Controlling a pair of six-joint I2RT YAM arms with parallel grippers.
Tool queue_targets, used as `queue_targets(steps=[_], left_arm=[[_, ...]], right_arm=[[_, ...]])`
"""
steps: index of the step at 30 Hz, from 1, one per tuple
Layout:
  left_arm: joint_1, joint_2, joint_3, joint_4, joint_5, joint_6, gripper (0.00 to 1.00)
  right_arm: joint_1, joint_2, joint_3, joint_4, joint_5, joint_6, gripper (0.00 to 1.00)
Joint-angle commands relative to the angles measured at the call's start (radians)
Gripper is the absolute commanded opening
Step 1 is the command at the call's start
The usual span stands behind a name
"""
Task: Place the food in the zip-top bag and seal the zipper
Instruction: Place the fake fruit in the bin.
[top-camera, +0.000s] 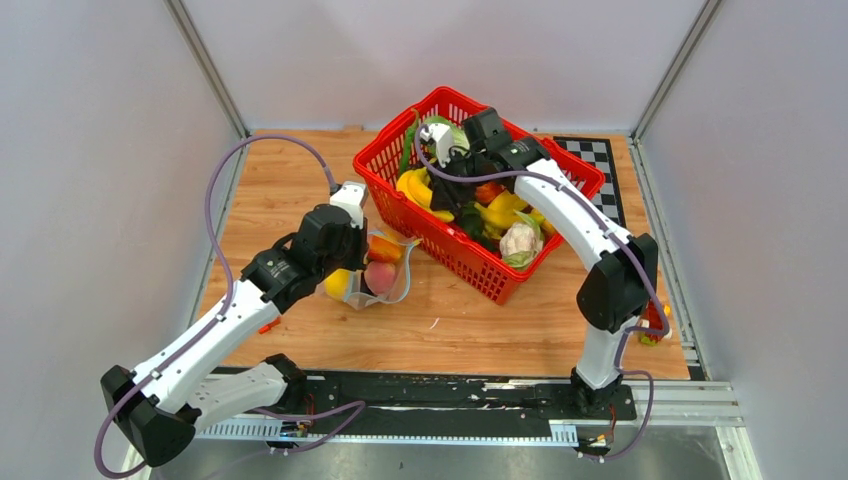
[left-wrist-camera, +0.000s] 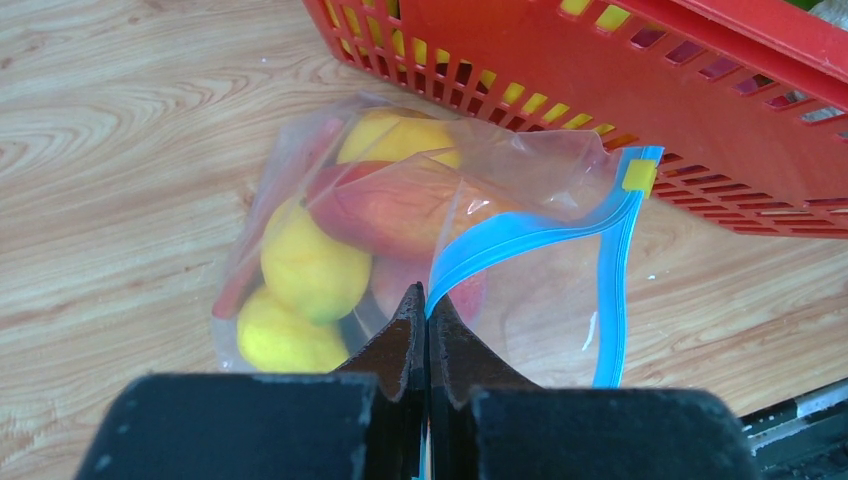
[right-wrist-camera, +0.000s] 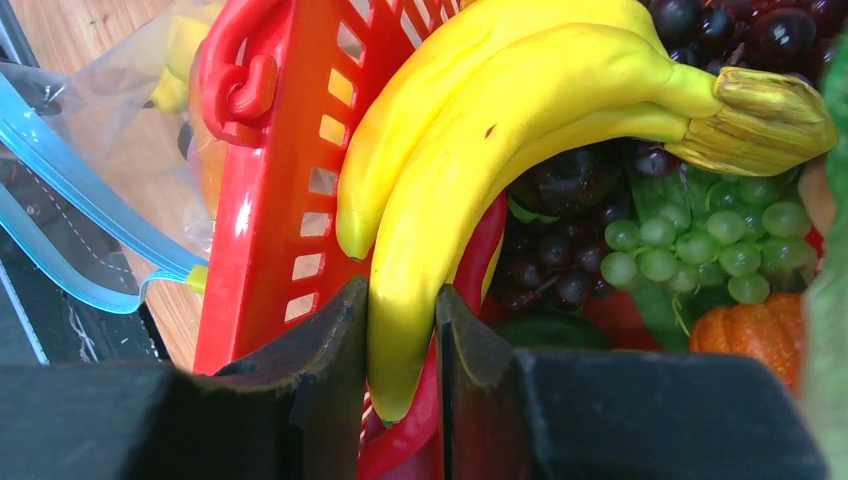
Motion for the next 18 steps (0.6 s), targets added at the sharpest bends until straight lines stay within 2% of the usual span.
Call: queue_targets(steps=[1, 4, 6, 9, 11, 14, 18], left_arm=[[0.0, 0.017, 0.018, 0.042, 0.005, -0.007, 0.0], [0.001, 0.032, 0.025, 0.045, 0.016, -0.006, 0.0], [0.001, 0.036, 0.023, 0.046, 0.017, -0.007, 0.0], [0.001, 0.04, 0.023, 0.052, 0.017, -0.005, 0.0], [0.001, 0.043, 0.025, 0.047, 0.015, 0.0, 0.0], [0.001, 0.041, 0.028, 0.037, 0.002, 0.008, 0.0], [0.001, 0.039, 0.027, 0.036, -0.001, 0.009, 0.0]], right_arm=[[0.019, 0.017, 0.001, 0.079, -0.209, -0.045, 0.05], [0.018, 0.048, 0.061, -0.013, -0.239, -0.079, 0.06], [0.019, 0.042, 0.061, -0.019, -0.252, -0.073, 0.13], [0.013, 0.041, 0.064, -0.056, -0.152, -0.052, 0.47], [-0.008, 0.023, 0.074, -0.076, -0.146, -0.046, 0.59], [-0.058, -0.077, 0.022, 0.006, -0.137, -0.009, 0.68], [-0.156, -0.208, -0.12, 0.232, -0.039, 0.1, 0.81]])
